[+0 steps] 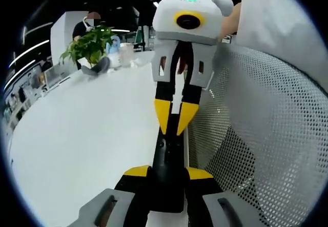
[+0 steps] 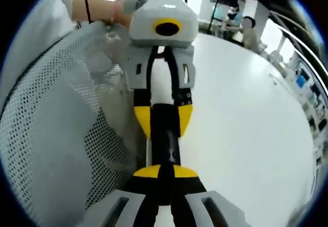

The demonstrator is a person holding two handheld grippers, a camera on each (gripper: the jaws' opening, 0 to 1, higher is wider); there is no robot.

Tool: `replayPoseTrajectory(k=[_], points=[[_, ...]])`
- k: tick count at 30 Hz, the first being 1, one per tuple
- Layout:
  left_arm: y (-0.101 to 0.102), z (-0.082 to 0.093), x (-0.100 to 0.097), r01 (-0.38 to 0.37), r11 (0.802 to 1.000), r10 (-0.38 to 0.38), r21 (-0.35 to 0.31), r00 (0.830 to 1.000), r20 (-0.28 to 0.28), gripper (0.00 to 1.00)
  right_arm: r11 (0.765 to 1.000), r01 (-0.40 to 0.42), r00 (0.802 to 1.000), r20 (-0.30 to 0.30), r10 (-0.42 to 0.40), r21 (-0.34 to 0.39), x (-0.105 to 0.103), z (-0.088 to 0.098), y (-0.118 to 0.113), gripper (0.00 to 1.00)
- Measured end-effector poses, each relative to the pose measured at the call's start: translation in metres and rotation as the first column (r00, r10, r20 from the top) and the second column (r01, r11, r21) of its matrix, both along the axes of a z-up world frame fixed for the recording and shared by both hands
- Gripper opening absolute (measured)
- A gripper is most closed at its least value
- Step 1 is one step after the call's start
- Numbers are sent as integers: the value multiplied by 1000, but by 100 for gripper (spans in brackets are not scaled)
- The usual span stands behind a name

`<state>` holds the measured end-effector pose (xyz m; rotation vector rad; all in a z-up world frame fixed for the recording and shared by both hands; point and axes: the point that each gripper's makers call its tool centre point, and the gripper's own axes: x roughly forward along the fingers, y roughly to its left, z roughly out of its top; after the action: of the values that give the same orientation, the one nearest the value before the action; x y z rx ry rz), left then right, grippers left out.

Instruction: Press the specified remote control buttons in sequence, fully releasing each button before pressing the next.

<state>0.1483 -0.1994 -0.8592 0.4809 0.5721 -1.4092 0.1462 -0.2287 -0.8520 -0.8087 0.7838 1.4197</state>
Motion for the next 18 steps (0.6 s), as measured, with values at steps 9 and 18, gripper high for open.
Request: replayPoseTrajectory(k=[9, 18], points=[[0, 0, 0, 2, 1000, -2, -2, 1000, -1, 25, 984, 14, 999, -49, -23, -180, 0, -3, 1, 3], [0, 0, 0, 2, 1000, -2, -6, 1000, -1, 25, 990, 42, 997, -56, -50, -136, 0, -2, -1, 3]])
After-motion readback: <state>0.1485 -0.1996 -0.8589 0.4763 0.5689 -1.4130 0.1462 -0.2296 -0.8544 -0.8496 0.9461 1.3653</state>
